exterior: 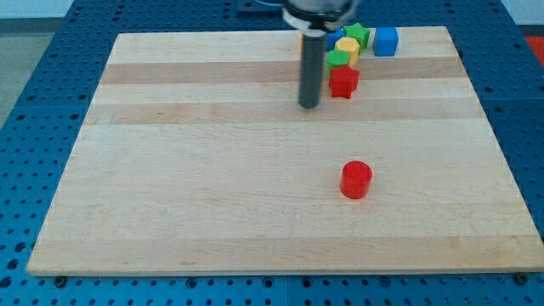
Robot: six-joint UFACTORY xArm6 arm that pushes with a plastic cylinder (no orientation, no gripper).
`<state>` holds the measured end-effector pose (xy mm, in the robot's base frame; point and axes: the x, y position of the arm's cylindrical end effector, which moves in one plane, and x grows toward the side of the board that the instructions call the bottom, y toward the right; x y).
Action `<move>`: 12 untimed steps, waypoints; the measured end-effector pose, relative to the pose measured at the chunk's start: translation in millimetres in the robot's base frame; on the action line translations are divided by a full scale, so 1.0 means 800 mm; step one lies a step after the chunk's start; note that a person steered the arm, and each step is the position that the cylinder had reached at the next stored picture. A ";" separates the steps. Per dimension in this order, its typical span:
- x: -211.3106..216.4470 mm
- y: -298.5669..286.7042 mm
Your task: Push the red circle to the bottom of the red star
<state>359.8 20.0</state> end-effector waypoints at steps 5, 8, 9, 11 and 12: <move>0.232 0.146; 0.198 0.039; 0.151 0.076; 0.125 0.103; 0.149 0.177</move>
<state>479.1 161.3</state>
